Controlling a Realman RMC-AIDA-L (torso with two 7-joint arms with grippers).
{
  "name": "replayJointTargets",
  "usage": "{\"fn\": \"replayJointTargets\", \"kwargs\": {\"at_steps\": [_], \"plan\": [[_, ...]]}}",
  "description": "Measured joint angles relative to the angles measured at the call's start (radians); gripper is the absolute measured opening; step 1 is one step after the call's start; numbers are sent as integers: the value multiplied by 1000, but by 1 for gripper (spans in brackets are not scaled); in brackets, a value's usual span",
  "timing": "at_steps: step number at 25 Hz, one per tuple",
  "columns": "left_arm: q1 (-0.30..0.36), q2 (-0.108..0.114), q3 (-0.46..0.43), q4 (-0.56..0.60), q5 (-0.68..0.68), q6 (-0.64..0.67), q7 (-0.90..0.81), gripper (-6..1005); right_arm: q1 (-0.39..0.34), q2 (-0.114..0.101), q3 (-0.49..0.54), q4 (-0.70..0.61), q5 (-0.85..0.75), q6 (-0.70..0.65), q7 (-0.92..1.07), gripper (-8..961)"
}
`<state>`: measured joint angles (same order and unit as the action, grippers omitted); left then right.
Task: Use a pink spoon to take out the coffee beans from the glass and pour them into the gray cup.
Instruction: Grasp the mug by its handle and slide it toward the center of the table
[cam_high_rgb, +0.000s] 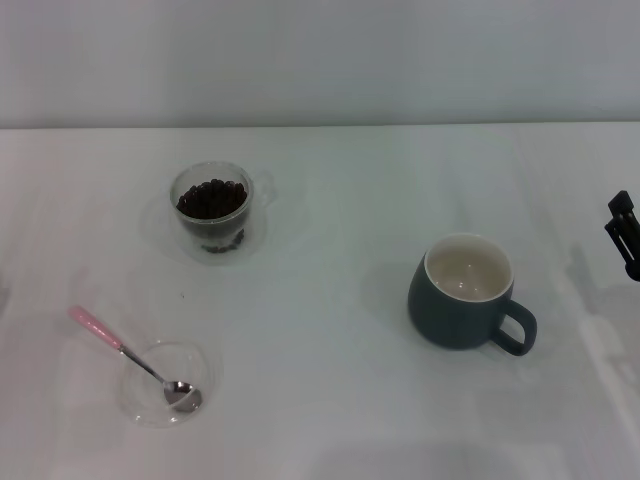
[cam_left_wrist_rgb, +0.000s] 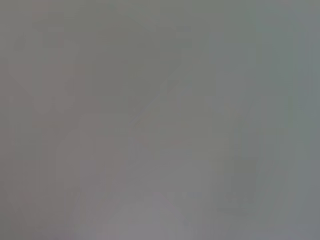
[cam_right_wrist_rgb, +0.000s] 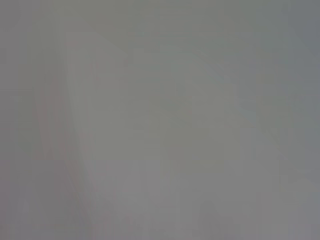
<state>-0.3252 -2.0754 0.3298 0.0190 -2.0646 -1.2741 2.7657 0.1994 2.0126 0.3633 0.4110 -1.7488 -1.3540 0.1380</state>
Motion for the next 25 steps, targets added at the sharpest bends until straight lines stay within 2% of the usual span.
{"fn": "replayJointTargets", "kwargs": {"at_steps": [16, 21, 25], "plan": [[1, 0, 0, 13, -3, 4, 0, 872, 0, 0, -11, 20, 0, -4, -13, 875], [6, 0, -2, 13, -3, 2, 0, 872, -16, 0, -13, 81, 35, -17, -141, 875], [6, -2, -2, 10, -3, 1, 0, 872, -29, -1, -66, 167, 129, -65, -296, 875]]}}
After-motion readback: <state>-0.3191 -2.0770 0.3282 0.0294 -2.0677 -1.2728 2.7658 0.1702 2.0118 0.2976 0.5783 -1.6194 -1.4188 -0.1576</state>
